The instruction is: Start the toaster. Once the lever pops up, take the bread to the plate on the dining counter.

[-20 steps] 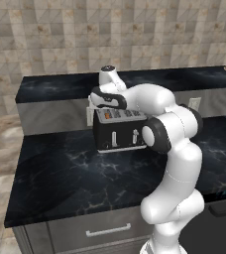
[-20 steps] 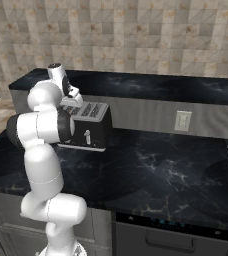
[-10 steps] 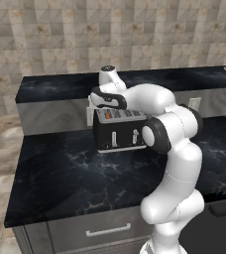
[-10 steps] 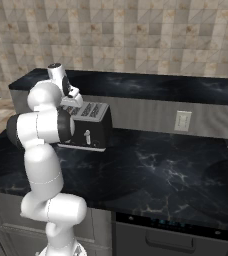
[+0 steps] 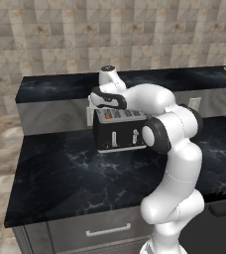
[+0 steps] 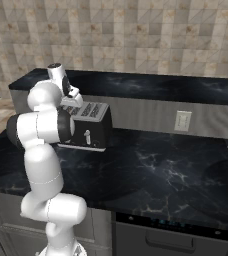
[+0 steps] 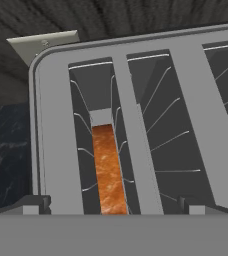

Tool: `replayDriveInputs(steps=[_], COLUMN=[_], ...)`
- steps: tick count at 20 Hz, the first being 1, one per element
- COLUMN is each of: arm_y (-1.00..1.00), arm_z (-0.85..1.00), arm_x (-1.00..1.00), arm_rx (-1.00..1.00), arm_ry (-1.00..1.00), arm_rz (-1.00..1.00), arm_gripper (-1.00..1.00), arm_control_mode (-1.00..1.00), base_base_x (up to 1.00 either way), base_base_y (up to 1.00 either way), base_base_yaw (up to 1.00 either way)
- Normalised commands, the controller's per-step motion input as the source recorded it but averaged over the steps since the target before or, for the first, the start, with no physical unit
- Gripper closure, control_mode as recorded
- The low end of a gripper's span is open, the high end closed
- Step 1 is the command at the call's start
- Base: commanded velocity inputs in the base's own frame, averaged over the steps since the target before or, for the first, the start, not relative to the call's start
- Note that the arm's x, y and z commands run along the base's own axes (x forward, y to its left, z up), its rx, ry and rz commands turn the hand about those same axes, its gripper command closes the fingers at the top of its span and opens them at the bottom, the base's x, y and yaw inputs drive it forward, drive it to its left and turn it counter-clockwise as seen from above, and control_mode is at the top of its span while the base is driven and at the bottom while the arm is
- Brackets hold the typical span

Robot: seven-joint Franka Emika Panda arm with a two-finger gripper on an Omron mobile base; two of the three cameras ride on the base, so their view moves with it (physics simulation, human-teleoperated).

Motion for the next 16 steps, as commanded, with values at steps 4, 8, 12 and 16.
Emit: replayDriveInputs(steps=[4, 8, 12, 16], arm_y=[0.0, 0.0, 0.0, 0.0], arm_z=[0.0, 0.0, 0.0, 0.0], arm_x=[0.0, 0.0, 0.0, 0.0], arm_rx=[0.0, 0.0, 0.0, 0.0], arm_ry=[0.0, 0.0, 0.0, 0.0], arm_rz=[0.0, 0.0, 0.0, 0.0], arm_gripper=[-1.0, -1.0, -1.0, -1.0], arm_control_mode=[-1.0, -1.0, -1.0, -1.0], base_base_x=[0.0, 0.0, 0.0, 0.0], base_base_y=[0.0, 0.0, 0.0, 0.0], base_base_yaw=[0.0, 0.0, 0.0, 0.0])
